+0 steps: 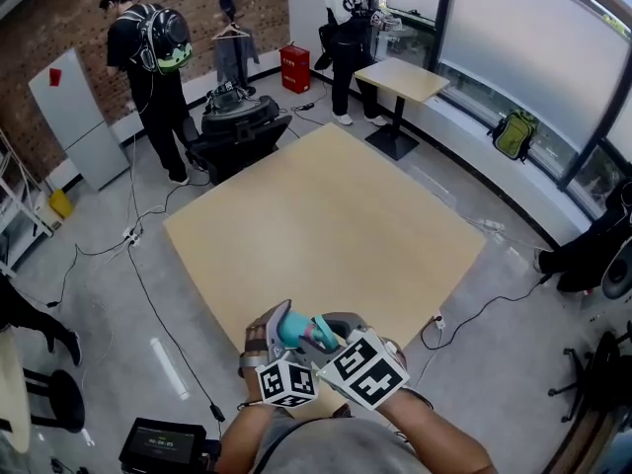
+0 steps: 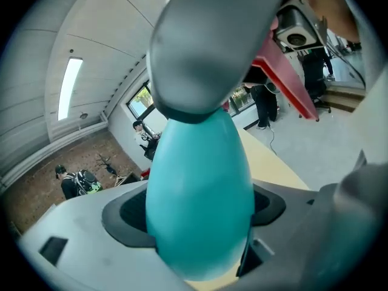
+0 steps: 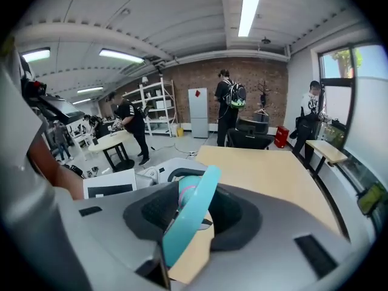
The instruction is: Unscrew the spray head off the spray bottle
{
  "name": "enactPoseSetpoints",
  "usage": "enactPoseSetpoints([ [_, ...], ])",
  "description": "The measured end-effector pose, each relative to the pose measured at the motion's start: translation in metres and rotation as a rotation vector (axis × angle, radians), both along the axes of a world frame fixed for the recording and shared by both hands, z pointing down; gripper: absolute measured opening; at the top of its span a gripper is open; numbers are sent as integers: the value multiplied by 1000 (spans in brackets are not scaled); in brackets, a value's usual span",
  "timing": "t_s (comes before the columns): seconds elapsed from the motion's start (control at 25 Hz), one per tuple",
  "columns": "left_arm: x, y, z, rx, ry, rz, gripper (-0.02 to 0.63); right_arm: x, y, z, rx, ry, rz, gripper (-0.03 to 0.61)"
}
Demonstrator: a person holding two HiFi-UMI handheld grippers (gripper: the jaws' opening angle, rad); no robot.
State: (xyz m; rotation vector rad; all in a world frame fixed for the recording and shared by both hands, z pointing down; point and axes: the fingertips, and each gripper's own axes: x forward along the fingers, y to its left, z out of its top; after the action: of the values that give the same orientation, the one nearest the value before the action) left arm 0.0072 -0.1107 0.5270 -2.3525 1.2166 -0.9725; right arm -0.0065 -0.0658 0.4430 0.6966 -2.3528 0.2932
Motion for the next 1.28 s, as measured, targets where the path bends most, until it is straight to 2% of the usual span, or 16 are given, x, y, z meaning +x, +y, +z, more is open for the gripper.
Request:
enactPoseSetpoints([
  [0.16, 12, 9, 4, -74, 73, 95, 410, -2, 7, 0, 41, 47, -62, 142],
  [0.24, 19, 16, 8, -117, 111, 174, 408, -3, 12, 1, 74, 96, -143, 141],
  [0.32, 28, 31, 8, -165, 141, 291, 408, -4, 26, 0, 126, 174, -310, 141],
  [0.44, 43, 64, 7, -233, 146, 506, 408, -2, 59, 0, 223, 305, -692, 141],
  [0.52, 52, 81, 10, -274, 132, 622, 407, 4, 75, 3, 259, 361, -902, 141],
  [0.64, 59, 97, 14, -317, 128, 727, 407, 12, 89, 7, 292, 389, -1096, 141],
  [0.72, 59, 96, 15, -315, 135, 716, 407, 13, 89, 9, 333, 389, -1126, 143],
  [0.8, 55, 81, 12, -297, 187, 616, 407, 10, 76, 6, 398, 368, -1041, 143],
  [0.84, 50, 69, 9, -285, 228, 530, 407, 8, 64, 1, 440, 345, -947, 143],
  [0.92, 33, 38, 4, -244, 293, 320, 407, 11, 29, -22, 511, 231, -661, 180],
  [0.96, 22, 22, 3, -217, 310, 218, 407, 15, 11, -40, 507, 116, -482, 234],
  [1.0, 9, 8, 2, -190, 323, 130, 408, 21, -4, -58, 460, -43, -294, 267],
  [1.08, -13, -13, 0, -131, 335, -4, 407, 32, -18, -81, 268, -392, 37, 275],
  [1.16, -27, -25, -4, -65, 314, -85, 408, 30, -17, -78, 53, -654, 254, 275],
  [1.2, -30, -27, -5, -34, 289, -103, 408, 25, -17, -69, -35, -734, 327, 275],
  [1.28, -26, -29, -5, 20, 213, -106, 408, 14, -18, -49, -137, -785, 415, 275],
])
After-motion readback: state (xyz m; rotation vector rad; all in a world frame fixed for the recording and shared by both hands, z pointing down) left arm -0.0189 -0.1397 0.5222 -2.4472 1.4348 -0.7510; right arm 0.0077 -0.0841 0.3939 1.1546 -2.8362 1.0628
